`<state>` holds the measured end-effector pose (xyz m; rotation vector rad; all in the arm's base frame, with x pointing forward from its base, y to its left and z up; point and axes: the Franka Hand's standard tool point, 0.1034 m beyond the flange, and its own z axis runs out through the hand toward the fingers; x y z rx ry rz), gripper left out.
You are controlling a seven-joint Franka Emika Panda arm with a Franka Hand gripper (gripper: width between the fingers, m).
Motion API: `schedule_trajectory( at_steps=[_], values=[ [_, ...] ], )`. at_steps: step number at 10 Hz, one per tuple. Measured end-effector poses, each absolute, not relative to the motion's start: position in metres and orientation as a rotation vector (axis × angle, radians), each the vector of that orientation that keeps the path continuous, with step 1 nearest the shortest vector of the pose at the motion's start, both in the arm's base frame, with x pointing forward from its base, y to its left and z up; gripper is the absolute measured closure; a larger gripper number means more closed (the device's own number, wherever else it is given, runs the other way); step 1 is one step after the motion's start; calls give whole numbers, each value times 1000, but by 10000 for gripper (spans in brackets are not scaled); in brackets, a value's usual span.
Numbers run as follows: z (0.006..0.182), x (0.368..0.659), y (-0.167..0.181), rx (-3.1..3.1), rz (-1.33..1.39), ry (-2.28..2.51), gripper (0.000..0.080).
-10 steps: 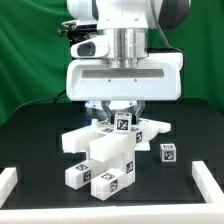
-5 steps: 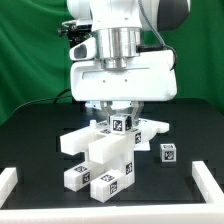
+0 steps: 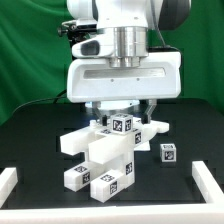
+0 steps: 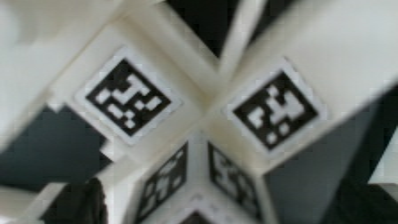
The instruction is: Assemble chair
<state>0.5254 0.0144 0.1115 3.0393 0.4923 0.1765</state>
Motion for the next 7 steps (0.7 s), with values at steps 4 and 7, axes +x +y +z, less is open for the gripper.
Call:
schedule_trajectory(
  at_steps=[4, 7],
  values=[
    [111, 526, 14, 2958, 162, 786, 150],
    [111, 525, 13, 2970, 163, 748, 411]
  ],
)
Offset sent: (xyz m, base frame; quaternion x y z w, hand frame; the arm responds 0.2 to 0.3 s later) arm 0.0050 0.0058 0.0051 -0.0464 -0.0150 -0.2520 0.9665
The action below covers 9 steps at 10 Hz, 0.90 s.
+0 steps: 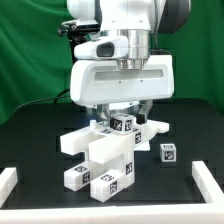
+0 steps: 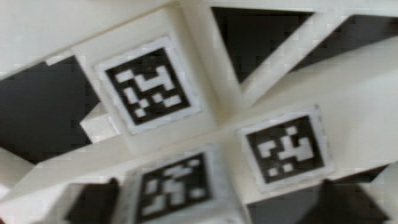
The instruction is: Assemble chair
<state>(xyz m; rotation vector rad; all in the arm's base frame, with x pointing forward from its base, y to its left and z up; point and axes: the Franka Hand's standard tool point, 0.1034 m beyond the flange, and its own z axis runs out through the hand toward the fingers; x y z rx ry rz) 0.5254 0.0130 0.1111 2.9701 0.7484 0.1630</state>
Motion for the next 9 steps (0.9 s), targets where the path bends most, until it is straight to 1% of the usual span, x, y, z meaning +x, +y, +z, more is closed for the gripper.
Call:
schedule_trajectory(
  at_steps=[1, 2, 5, 8, 9],
  values=[
    [111, 525, 13, 3004, 167, 622, 411],
    [111, 525, 13, 3025, 171, 530, 535],
    [111, 527, 11, 3071, 197, 253, 535],
    [110, 533, 3, 3105, 225, -258, 535],
    [110, 533, 3, 3087, 228, -518, 534]
  ],
)
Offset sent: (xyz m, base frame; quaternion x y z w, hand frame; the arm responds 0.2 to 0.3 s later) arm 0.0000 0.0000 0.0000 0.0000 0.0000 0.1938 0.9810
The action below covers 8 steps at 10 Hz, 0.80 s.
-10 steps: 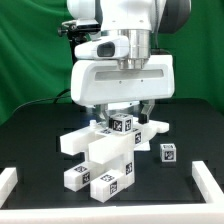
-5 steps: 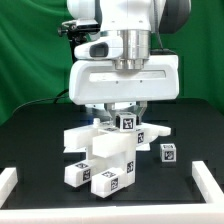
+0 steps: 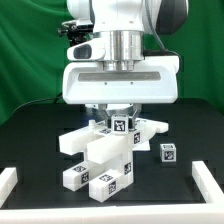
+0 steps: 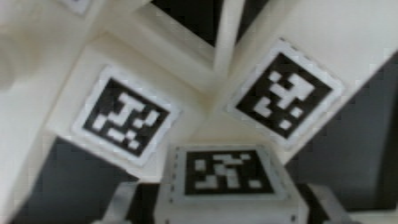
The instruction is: Assemble chair
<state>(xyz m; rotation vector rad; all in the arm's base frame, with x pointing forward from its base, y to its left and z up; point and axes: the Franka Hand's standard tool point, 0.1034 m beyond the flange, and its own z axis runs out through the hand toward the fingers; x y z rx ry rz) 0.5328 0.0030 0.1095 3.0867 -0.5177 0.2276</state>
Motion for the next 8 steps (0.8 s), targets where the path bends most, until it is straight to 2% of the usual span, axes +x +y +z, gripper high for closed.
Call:
schedule_trajectory(
  at_steps=[2, 4, 6, 7, 8],
  values=[
    [110, 533, 3, 3045, 225, -840, 534],
    [110, 533, 3, 3058, 226, -783, 534],
    [109, 533, 4, 3066, 225, -742, 211],
    [109, 531, 5, 3105, 175, -381, 211],
    [111, 531, 6, 3115, 124, -87, 161]
  ],
)
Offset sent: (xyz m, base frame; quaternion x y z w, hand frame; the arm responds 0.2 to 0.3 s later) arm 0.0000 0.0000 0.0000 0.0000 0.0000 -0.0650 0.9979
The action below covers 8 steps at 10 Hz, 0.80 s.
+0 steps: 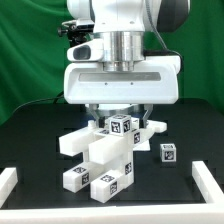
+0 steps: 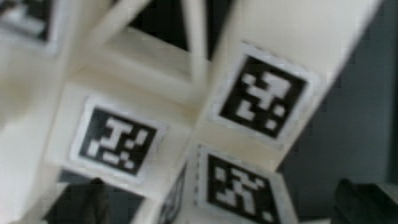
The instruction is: Assemble chair
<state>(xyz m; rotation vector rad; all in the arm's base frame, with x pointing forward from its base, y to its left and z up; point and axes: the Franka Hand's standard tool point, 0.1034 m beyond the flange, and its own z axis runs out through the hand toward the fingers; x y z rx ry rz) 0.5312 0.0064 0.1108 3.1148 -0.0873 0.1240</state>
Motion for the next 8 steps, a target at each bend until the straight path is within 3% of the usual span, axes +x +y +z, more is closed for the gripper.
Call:
schedule_trajectory(
  at_steps=[6, 8],
  values=[
    [114, 530, 7, 2968, 20, 807, 151],
    [117, 534, 8, 2961, 47, 819, 151]
  ],
)
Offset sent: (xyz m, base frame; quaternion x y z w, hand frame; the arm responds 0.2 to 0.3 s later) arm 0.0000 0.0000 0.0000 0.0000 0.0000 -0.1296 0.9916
